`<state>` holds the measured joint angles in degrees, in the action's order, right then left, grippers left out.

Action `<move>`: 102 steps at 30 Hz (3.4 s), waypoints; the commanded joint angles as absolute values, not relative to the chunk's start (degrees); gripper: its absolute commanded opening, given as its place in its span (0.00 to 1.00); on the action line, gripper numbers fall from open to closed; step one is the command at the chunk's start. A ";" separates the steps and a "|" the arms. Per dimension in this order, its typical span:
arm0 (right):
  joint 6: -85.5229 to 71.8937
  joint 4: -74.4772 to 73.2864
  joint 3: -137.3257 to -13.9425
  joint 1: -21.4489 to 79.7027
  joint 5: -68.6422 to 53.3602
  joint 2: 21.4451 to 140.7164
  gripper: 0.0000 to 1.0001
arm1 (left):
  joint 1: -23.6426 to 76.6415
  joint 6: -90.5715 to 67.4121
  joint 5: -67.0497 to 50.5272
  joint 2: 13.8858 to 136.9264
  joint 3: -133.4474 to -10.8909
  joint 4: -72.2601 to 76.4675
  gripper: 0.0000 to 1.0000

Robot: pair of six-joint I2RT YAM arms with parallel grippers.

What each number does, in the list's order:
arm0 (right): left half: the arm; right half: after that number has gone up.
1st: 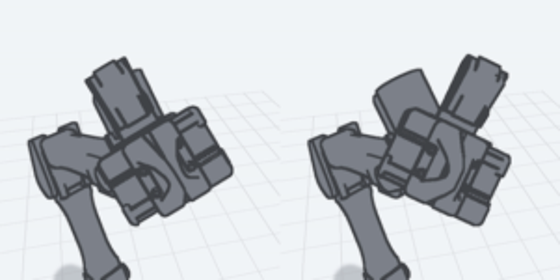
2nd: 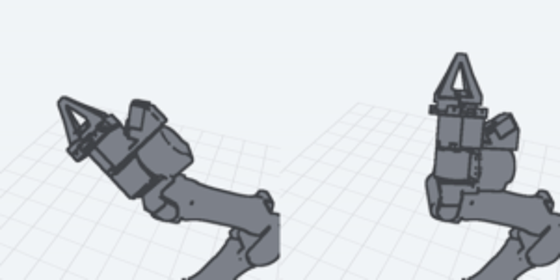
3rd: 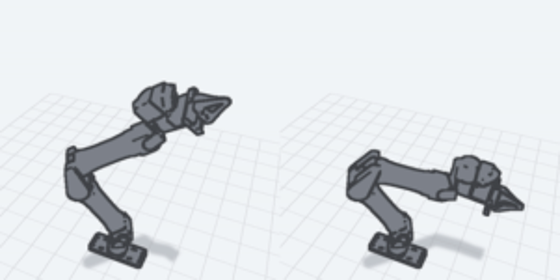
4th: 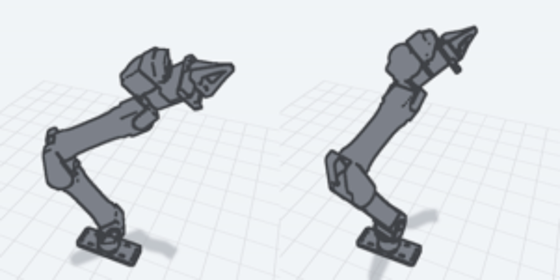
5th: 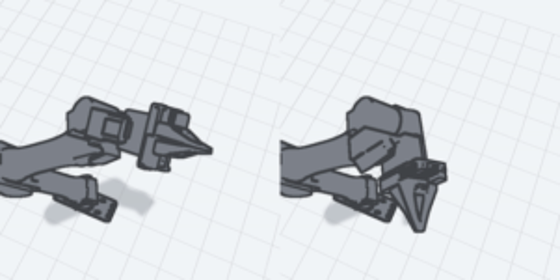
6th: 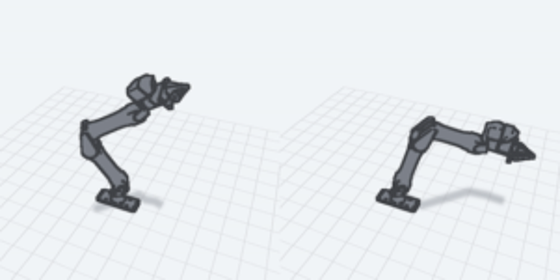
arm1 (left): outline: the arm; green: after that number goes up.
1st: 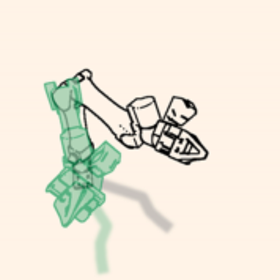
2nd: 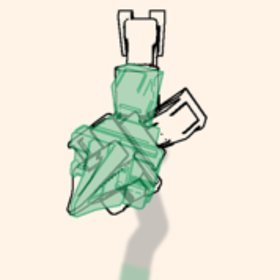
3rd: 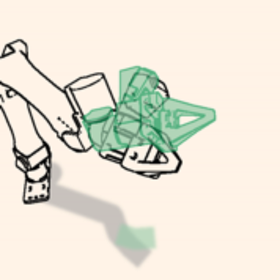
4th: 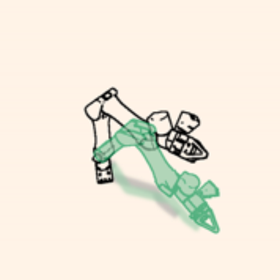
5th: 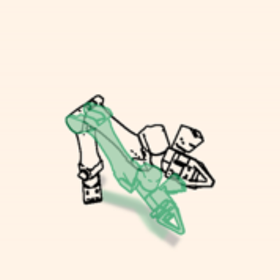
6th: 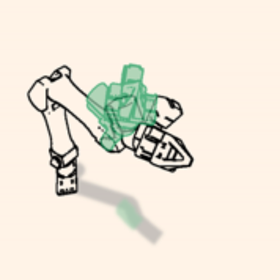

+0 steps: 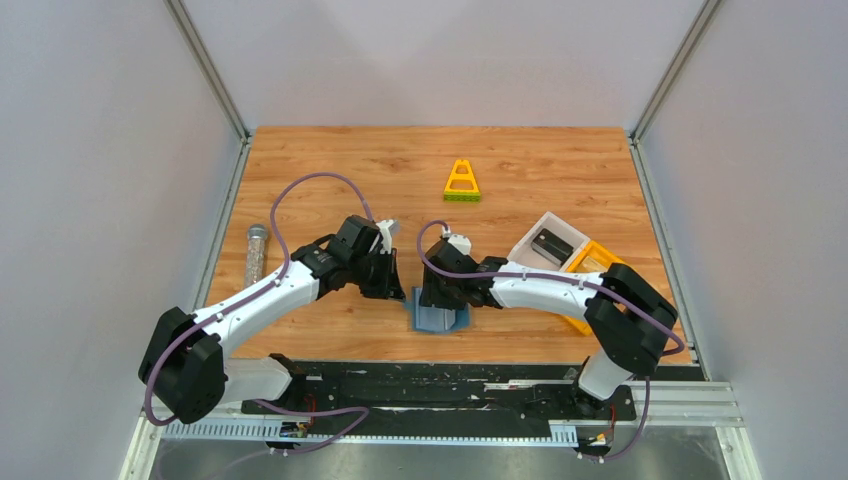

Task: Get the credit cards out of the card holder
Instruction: Open the card holder at the center of the board.

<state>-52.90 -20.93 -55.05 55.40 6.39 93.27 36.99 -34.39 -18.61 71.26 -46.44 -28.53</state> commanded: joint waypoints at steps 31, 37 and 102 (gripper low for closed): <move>-55.07 -30.78 -49.98 55.47 16.12 82.57 0.47 | 37.18 -33.68 -16.14 70.61 -46.80 -29.06 0.00; -55.76 -32.15 -48.70 55.46 17.05 80.94 0.47 | 37.20 -33.33 -13.40 70.98 -46.93 -30.39 0.00; -51.60 -28.65 -67.08 61.84 14.29 89.80 0.43 | 37.36 -34.59 -11.47 80.12 -43.54 -24.75 0.47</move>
<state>-51.88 -29.98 -65.23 61.60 14.50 85.89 37.47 -36.10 -12.91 78.54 -44.23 -24.84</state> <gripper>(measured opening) 0.432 0.468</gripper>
